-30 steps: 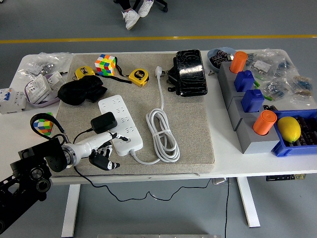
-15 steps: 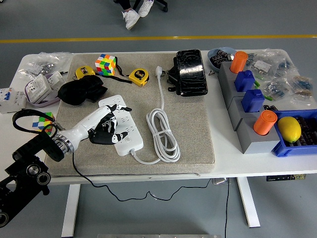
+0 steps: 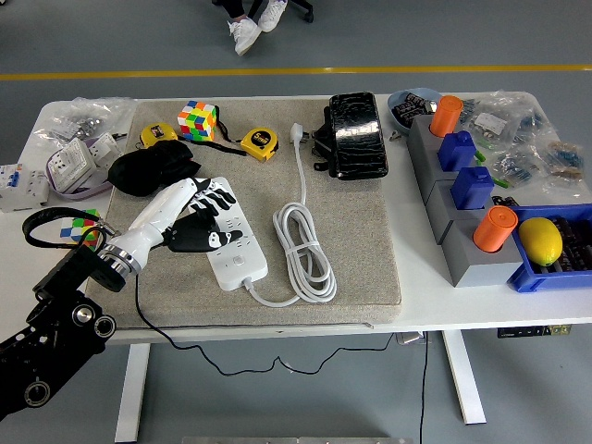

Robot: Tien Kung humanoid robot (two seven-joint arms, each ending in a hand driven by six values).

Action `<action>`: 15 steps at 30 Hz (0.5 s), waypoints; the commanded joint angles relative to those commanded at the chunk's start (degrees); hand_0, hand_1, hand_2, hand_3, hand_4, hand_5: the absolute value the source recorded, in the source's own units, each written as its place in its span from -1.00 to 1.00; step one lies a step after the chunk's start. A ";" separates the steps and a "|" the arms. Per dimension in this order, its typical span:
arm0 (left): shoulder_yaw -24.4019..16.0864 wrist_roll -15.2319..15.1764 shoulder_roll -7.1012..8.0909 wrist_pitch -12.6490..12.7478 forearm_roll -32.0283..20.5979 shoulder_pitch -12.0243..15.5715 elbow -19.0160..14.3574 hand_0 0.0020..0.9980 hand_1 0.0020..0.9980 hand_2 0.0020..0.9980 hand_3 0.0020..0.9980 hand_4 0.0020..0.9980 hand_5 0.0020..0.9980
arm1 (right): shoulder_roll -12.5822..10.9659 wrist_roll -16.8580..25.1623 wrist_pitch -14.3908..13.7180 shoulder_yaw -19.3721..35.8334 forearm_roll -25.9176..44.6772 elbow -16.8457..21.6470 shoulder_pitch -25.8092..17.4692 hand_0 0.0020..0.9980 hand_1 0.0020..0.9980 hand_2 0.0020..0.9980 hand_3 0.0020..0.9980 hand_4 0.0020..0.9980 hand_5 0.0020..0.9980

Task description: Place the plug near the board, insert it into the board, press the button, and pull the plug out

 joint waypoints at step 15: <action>0.37 2.17 -1.81 1.52 9.09 -2.40 7.65 0.41 0.47 0.50 0.48 0.98 -0.39 | -0.04 0.02 0.00 -0.06 0.13 0.01 -0.05 0.12 0.31 0.27 0.08 0.83 -0.11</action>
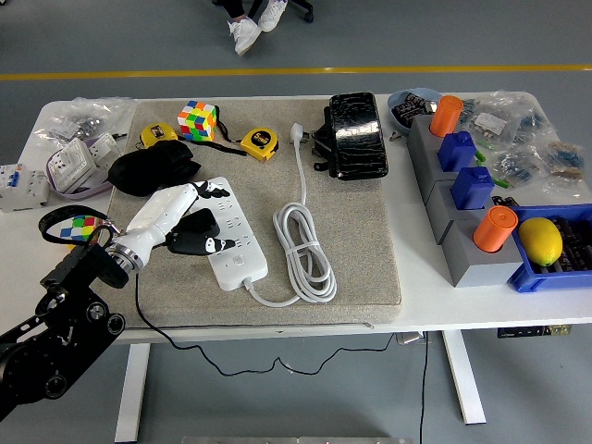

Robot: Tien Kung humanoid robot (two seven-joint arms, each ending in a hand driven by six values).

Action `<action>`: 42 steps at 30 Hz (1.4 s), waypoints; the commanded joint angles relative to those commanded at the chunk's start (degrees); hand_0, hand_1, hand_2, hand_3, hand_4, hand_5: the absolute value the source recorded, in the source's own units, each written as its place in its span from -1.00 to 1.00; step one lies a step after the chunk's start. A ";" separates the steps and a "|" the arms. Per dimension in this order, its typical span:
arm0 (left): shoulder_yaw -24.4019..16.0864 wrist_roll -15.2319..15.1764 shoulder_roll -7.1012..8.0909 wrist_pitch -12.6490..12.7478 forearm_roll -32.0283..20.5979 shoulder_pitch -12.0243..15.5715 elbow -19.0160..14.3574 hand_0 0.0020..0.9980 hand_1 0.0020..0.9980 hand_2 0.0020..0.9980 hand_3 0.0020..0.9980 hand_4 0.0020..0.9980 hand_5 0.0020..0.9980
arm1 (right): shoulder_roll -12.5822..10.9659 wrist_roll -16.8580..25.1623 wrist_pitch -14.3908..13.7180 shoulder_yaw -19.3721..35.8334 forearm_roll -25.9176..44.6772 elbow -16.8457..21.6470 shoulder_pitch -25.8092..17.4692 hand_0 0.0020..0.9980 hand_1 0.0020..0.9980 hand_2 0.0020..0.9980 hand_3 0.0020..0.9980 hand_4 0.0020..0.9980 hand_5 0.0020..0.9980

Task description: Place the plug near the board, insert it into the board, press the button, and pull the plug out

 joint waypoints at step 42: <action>-0.08 0.51 -0.62 1.84 4.91 -1.52 4.24 -0.40 -0.28 -0.28 0.03 0.40 -1.00 | 0.05 0.57 -0.36 0.20 -0.14 0.10 -0.06 0.12 0.31 0.27 0.08 0.83 -0.11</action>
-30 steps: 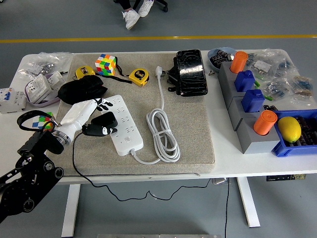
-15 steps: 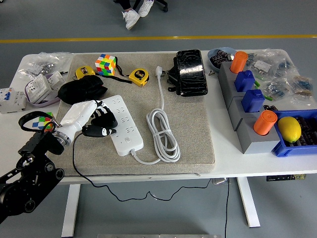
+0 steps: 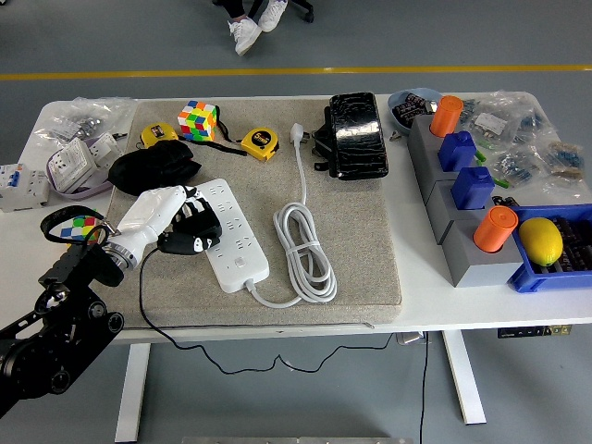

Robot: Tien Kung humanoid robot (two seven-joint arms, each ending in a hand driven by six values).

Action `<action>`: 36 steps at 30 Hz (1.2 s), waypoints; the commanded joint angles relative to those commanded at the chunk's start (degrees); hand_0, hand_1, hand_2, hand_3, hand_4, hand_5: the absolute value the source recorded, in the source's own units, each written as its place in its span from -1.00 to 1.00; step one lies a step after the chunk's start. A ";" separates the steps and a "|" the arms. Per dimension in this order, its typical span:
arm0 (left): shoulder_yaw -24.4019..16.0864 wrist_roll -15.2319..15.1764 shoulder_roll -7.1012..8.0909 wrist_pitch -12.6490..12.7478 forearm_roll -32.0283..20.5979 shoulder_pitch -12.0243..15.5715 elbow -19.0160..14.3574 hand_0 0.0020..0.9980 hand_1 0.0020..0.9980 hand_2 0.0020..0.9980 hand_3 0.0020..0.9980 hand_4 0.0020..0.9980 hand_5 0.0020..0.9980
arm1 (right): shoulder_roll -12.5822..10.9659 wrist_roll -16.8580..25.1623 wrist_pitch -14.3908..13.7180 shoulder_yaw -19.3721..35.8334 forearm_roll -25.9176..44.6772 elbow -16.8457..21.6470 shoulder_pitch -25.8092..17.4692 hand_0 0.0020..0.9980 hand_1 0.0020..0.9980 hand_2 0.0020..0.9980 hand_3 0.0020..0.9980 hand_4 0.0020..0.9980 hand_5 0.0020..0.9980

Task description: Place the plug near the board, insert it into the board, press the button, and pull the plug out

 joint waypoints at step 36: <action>-6.53 -4.68 1.95 2.71 -2.85 3.38 3.44 -0.42 -0.33 -0.33 -0.02 0.32 -0.91 | -0.07 0.13 -0.15 0.12 0.01 -0.01 -0.15 0.12 0.30 0.27 0.07 0.83 -0.11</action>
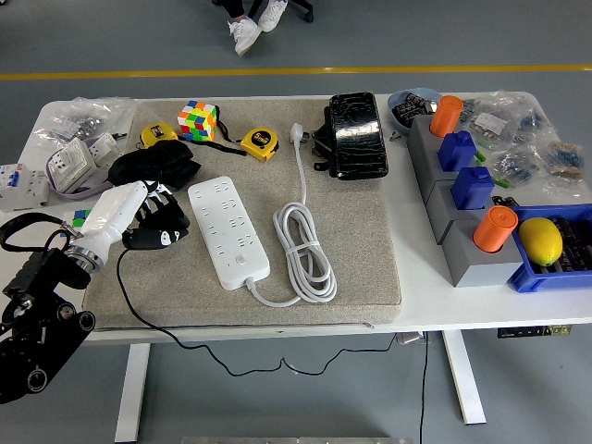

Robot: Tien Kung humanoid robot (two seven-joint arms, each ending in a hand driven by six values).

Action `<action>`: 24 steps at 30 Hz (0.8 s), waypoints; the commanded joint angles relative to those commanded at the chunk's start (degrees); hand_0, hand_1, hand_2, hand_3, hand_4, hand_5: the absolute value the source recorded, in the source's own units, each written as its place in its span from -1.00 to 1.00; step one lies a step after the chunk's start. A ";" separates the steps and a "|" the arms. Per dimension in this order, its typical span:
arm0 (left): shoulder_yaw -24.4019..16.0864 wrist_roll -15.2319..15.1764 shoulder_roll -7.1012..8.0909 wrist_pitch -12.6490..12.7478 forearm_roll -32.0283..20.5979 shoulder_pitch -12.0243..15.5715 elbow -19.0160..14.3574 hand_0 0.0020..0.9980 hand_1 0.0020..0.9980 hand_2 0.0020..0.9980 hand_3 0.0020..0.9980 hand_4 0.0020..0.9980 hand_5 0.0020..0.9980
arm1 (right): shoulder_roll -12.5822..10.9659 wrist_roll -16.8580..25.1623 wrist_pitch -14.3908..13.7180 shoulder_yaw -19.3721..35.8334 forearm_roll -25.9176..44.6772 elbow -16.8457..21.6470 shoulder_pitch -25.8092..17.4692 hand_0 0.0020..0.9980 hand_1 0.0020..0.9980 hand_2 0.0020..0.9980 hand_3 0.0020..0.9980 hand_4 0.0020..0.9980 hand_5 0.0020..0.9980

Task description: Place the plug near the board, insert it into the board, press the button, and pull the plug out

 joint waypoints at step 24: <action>-0.63 -0.17 0.24 -0.88 0.66 0.72 1.21 -0.09 0.26 0.22 0.23 1.00 -0.56 | -0.01 0.05 0.01 -0.06 -0.01 0.02 -0.05 0.12 0.30 0.26 0.07 0.83 -0.11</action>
